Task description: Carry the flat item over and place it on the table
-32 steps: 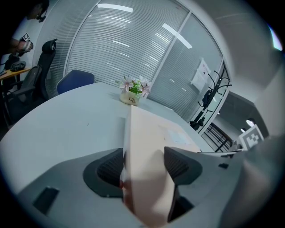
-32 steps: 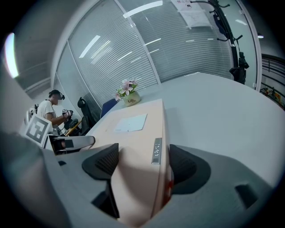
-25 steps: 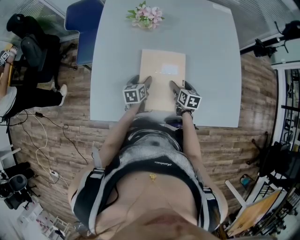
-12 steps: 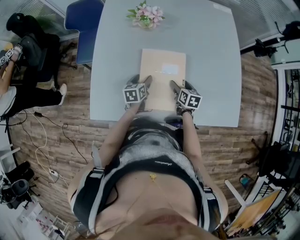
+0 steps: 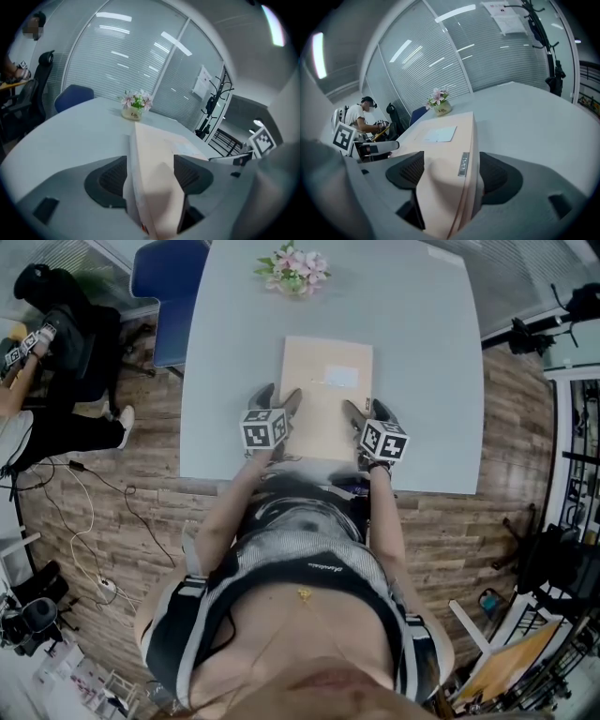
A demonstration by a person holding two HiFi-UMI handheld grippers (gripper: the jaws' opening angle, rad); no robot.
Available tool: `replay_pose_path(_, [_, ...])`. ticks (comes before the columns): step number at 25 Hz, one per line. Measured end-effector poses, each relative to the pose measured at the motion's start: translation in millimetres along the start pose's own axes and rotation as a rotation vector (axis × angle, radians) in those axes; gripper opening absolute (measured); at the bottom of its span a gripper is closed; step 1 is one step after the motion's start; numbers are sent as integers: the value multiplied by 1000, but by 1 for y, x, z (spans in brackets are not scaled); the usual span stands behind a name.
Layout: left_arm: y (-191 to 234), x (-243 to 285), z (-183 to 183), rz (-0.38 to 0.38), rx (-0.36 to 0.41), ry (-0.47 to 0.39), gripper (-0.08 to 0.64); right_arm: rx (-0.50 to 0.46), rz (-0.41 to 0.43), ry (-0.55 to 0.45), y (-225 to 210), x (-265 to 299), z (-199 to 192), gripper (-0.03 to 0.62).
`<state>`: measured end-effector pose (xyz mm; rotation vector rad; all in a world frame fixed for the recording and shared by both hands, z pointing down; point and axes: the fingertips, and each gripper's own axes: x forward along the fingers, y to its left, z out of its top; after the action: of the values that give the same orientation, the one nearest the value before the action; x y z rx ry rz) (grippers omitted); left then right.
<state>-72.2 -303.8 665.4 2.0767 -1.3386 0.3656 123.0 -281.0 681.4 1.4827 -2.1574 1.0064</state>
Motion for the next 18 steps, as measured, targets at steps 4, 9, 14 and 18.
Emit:
replay_pose_path(4, [-12,-21,27,-34,62,-98,287,-86,-5,-66,9,-23,23,359])
replay_pose_path(9, [-47,-41,47,-149,58,-122,251,-174,4,-159,28,-54,53,277])
replay_pose_path(14, [-82,-66,66,-238,90,-182,98,-229,65,-242,60,-82,74,158])
replay_pose_path(18, [-107,-88,82,-298,93,-226,50,-257,133,-315,90,-105,91,66])
